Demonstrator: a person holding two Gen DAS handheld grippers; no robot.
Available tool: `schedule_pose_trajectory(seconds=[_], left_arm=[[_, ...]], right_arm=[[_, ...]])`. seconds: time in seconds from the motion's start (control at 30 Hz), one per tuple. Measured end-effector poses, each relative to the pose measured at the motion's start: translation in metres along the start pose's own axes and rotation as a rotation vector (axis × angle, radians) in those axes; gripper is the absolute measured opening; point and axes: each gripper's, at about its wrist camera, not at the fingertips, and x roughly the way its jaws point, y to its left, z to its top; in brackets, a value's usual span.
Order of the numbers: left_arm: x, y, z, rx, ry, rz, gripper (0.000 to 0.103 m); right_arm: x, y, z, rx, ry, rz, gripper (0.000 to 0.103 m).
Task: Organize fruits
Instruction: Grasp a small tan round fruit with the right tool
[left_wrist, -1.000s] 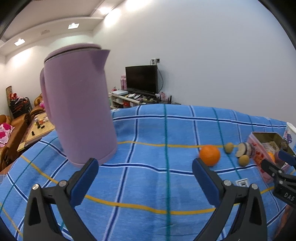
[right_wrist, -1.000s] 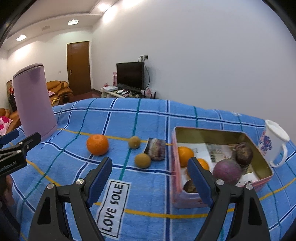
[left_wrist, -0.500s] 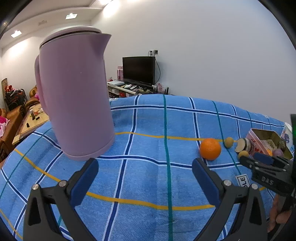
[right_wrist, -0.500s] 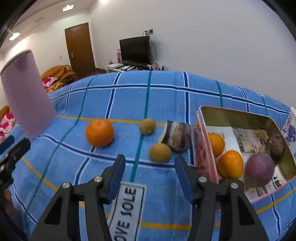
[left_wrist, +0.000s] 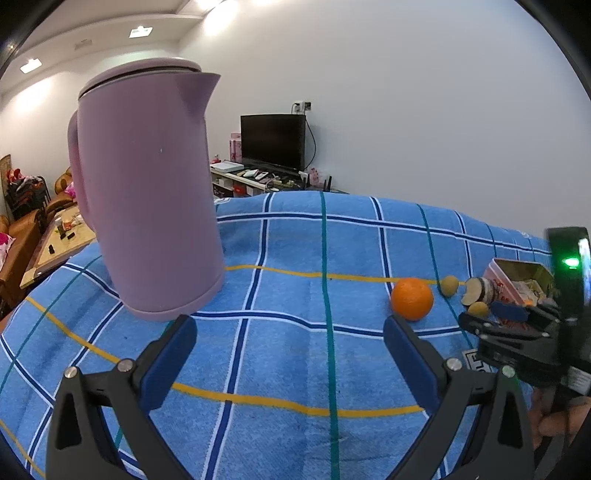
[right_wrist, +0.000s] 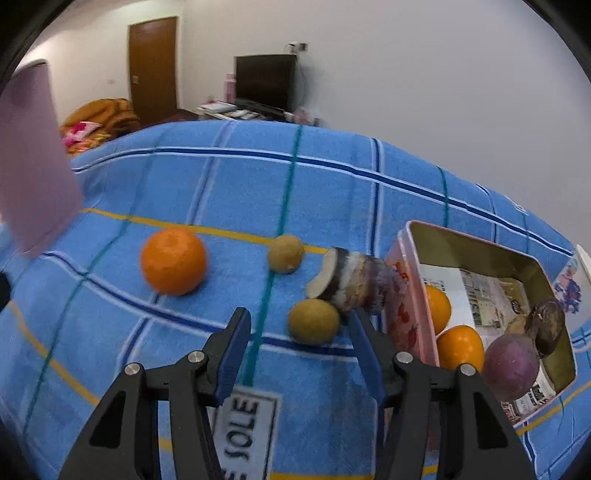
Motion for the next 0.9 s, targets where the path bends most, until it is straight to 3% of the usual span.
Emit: schedule_pose_trajectory(seconds=[0.1,0.17,0.3,0.53,0.7,0.9], left_arm=[[-0.002,0.002,0.000,-0.009,0.002,-0.008,0.103],[-0.004,0.004,0.001,-0.021,0.001,-0.019,0.103],[-0.009,0.004,0.003,-0.023,-0.005,-0.034,0.103],[-0.007,0.003,0.001,-0.003,0.011,-0.012,0.103],[-0.007,0.006,0.002,-0.017,0.012,-0.017,0.103],[-0.005,0.005,0.001,-0.013,0.013,-0.011,0.103]], right_arm=[[-0.016,-0.011,-0.005,0.068,-0.013,0.212,0.052],[-0.025,-0.018,-0.009,0.098,-0.029,0.258,0.052],[-0.026,-0.019,-0.011,0.111,-0.011,0.231,0.052],[-0.003,-0.004,-0.007,0.084,0.037,0.112,0.052],[0.015,-0.004,0.000,0.106,0.073,0.087,0.050],[0.022,-0.010,0.008,0.141,0.057,0.065,0.031]])
